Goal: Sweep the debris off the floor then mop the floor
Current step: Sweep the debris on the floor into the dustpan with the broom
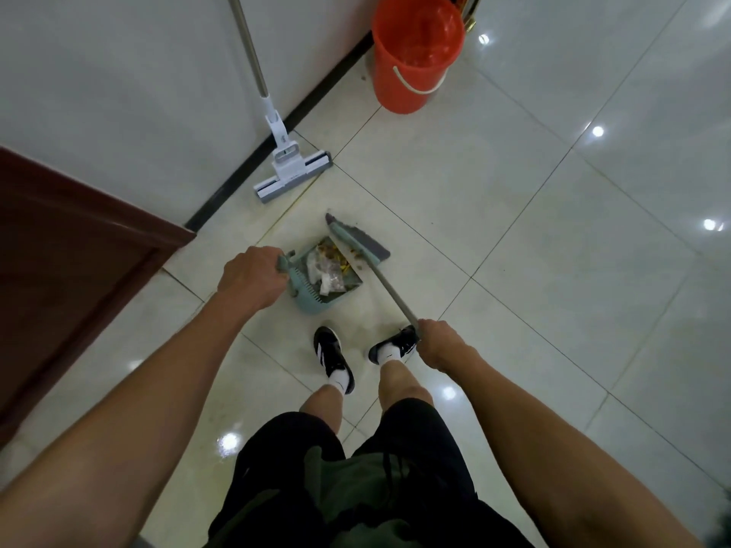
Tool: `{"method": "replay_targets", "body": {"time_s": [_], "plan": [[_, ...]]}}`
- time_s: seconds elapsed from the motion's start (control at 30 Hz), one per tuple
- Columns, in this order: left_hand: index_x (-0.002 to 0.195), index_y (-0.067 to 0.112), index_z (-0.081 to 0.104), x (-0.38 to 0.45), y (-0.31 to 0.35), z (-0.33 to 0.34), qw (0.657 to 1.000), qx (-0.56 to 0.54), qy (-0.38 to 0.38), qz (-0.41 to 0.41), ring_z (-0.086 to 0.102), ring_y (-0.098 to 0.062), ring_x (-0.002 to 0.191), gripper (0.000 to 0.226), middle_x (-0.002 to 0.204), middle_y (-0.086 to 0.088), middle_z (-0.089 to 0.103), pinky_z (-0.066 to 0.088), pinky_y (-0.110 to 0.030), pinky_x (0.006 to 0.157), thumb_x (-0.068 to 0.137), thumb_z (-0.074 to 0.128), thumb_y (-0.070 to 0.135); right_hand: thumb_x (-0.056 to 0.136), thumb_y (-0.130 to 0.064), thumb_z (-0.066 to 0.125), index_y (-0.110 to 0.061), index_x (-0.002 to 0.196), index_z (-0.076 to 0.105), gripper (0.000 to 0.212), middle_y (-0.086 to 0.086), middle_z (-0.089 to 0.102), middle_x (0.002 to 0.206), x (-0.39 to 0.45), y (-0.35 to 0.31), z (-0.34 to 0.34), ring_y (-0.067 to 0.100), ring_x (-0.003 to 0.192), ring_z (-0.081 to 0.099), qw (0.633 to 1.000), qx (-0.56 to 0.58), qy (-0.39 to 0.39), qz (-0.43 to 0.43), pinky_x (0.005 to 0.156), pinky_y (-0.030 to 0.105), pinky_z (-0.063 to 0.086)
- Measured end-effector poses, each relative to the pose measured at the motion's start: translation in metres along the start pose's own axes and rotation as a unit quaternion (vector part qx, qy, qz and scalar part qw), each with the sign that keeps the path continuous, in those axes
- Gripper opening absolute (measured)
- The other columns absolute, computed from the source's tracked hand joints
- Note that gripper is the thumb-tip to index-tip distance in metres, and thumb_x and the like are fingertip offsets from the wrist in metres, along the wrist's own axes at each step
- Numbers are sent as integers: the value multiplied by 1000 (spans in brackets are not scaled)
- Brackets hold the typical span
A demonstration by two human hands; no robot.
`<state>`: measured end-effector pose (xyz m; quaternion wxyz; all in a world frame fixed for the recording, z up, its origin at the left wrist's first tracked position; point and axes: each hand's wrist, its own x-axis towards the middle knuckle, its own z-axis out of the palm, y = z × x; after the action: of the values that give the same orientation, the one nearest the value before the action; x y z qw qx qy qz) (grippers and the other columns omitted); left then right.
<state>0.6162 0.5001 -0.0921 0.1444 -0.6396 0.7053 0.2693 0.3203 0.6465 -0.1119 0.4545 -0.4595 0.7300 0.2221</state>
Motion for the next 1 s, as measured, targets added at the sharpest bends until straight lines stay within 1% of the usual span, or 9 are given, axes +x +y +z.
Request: {"method": "replay_targets", "body": {"time_s": [0.1,0.2,0.27,0.37,0.43,0.53,0.63,0.83,1.0], "plan": [[99,21,65,0,8,1,1000,-6,-19,-2,64,-28,85,14,94,-5,68,54,-38,75,89,68,30,94,-13,52,-9,133,54,39,7,60,100,-6,3,10,23,82,59,996,72,-43,7,76,33,54],[97,21,64,-2,12,2,1000,1,-28,3,63,-27,79,13,89,-4,66,54,-36,71,88,64,31,94,-10,50,-11,138,52,44,3,56,81,-26,7,10,17,65,53,986,157,-60,-2,57,24,44],[96,20,63,-4,13,2,999,6,-41,2,62,-27,78,16,87,-4,65,51,-34,68,88,62,33,94,-10,50,-12,135,55,41,2,54,74,-40,12,8,16,60,51,980,191,-58,-1,53,23,40],[93,21,63,-8,16,-2,998,-10,-62,-7,62,-26,79,25,87,-3,64,47,-32,65,84,67,44,92,-10,50,-17,125,60,35,4,52,67,-55,17,4,19,50,47,972,229,-52,4,46,26,41],[90,21,64,-10,17,-7,999,-11,-50,-9,60,-26,78,21,85,-2,63,45,-31,64,84,69,41,91,-9,49,-21,117,60,31,6,51,63,-60,20,3,20,46,45,969,244,-45,10,43,27,40],[85,22,63,-12,17,-16,999,-17,-28,-5,60,-25,77,10,84,-3,64,43,-30,62,86,68,31,91,-8,49,-17,122,61,34,8,51,66,-67,21,-1,22,49,46,969,243,-34,13,44,28,43],[78,23,61,-17,16,-20,1000,-19,-15,6,62,-25,74,10,84,-4,66,43,-30,60,87,66,27,93,-7,49,-13,125,60,35,8,51,67,-73,19,-10,20,50,45,969,246,-22,17,44,27,43],[79,25,62,-30,19,-33,999,-27,4,30,63,-26,73,10,82,-2,67,48,-30,62,86,66,31,93,-8,49,-12,132,56,40,12,53,71,-86,33,-28,25,53,46,967,253,15,26,44,28,43],[82,22,67,-30,33,-48,998,-41,33,37,63,-25,70,14,76,-1,65,55,-33,66,86,67,35,93,-8,49,-13,133,57,41,11,54,72,-90,49,-42,22,52,47,961,268,59,24,44,27,45]]}}
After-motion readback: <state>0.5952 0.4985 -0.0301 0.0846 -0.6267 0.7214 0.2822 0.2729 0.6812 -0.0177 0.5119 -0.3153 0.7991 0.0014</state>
